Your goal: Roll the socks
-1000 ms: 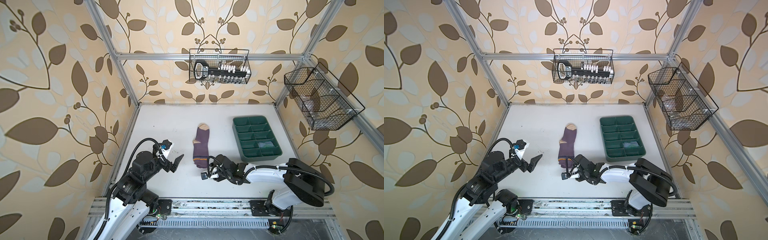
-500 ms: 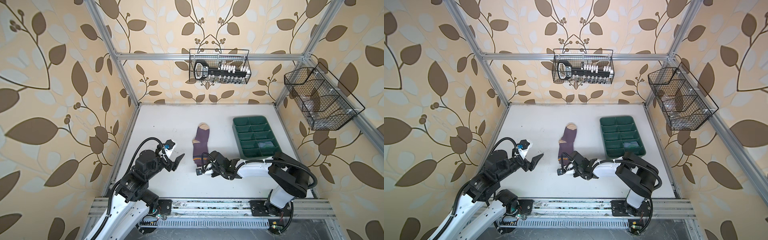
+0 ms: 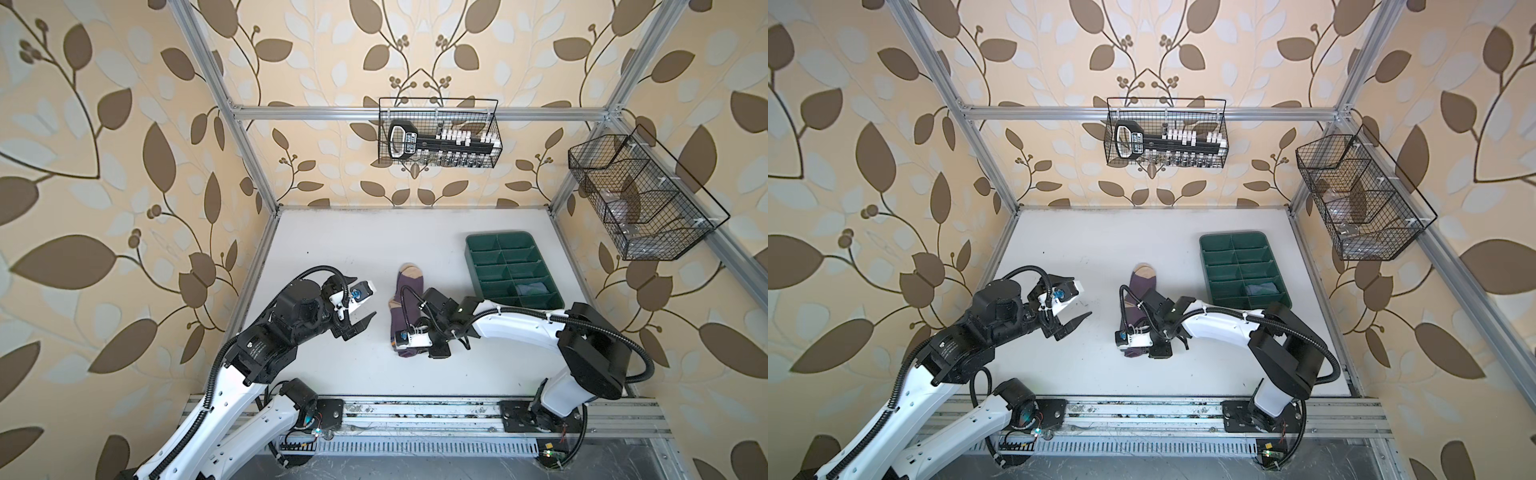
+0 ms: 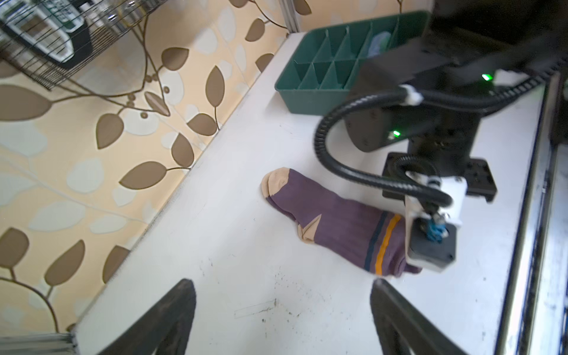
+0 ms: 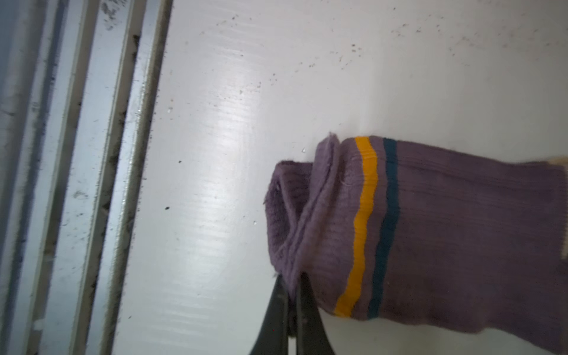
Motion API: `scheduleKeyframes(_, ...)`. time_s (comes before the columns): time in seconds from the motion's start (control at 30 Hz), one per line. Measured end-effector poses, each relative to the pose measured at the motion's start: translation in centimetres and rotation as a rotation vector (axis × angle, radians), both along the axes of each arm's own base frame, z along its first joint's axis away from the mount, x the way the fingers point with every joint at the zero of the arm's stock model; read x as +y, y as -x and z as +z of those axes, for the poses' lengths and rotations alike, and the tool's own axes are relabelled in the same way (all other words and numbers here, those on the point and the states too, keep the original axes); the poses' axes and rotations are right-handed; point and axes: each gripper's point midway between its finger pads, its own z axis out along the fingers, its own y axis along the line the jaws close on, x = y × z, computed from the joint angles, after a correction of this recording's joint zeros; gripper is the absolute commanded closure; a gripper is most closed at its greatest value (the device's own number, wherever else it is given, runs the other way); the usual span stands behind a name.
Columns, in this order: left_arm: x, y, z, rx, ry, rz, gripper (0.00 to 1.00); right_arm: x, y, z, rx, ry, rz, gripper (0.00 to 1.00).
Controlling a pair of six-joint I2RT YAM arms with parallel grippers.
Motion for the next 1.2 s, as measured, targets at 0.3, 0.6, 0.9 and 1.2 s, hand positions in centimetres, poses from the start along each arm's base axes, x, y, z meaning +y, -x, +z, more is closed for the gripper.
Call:
scheduleKeyframes(0.3, -3.2, 3.7, -5.6, 0.005, -0.278, -0.271, 0.14, -0.9, -0.3, -1.9, 0.197, 0.084, -0.076, 1.00)
scheduleKeyframes(0.6, -7.8, 8.1, -16.6, 0.039, -0.551, -0.486, 0.21, -1.0, -1.8, -1.7, 0.245, 0.089, -0.116, 1.00)
scheduleKeyframes(0.9, -11.3, 5.4, -20.6, 0.051, -0.517, -0.308, 0.32, -1.2, -1.9, -1.6, 0.253, 0.090, -0.124, 1.00)
scheduleKeyframes(1.2, -12.1, 3.5, -23.2, 0.037, -0.545, -0.203, 0.42, -1.3, -2.0, -1.6, 0.254, 0.085, -0.123, 1.00)
